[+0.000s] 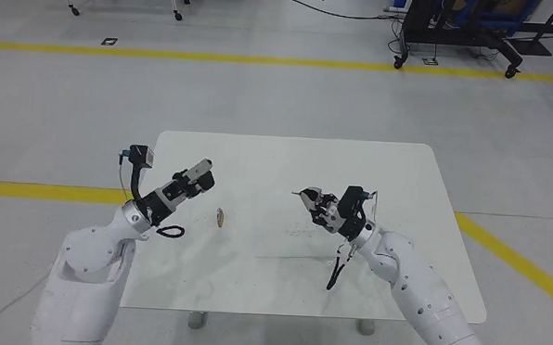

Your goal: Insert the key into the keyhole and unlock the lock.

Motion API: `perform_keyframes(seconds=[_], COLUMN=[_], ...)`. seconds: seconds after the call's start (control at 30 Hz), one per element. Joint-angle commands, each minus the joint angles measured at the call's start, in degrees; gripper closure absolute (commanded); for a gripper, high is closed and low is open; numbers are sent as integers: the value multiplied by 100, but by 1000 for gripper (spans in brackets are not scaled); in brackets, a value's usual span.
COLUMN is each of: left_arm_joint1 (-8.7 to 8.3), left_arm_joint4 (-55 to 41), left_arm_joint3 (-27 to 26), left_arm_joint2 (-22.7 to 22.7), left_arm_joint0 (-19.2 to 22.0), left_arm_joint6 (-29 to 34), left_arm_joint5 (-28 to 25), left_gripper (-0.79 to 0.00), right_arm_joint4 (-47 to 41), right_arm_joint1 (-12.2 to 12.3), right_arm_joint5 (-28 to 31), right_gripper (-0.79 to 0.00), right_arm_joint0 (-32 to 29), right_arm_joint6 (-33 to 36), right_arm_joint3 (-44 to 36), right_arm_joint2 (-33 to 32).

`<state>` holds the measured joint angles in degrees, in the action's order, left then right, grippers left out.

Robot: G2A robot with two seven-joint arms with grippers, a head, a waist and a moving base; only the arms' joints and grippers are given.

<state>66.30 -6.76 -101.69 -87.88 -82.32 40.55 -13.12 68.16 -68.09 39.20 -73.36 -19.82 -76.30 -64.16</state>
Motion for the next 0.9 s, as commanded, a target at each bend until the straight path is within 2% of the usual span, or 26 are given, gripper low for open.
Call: perform_keyframes(seconds=[0.0,0.1,0.27,0.47,0.63,0.87], left_arm_joint1=[59,80,125,177,200,232], left_arm_joint4=[-551,-1430,-1847,-2099,-1599,-799], left_arm_joint3=[-10,350,1270,1694,1812,1901], left_arm_joint2=[127,277,662,1011,1221,1488], left_arm_joint0=[-79,-70,248,623,786,903], left_arm_joint6=[-59,387,940,1372,1257,808], left_arm_joint5=[75,51,-579,-1289,-1764,-2095], left_gripper=[-785,-785,-785,-785,-785,-785], right_arm_joint4=[-227,-999,-2789,-5265,-6941,-8006], right_arm_joint1=[-11,-51,-151,-265,-353,-390], right_arm_joint5=[21,210,827,1360,1859,1880], right_gripper=[0,0,0,0,0,0], right_arm_joint0=[-53,-64,157,471,761,1067], right_arm_joint6=[-37,123,823,2216,3259,4276], right_arm_joint3=[19,187,538,927,1155,1305], right_arm_joint2=[0,18,223,717,1194,1474])
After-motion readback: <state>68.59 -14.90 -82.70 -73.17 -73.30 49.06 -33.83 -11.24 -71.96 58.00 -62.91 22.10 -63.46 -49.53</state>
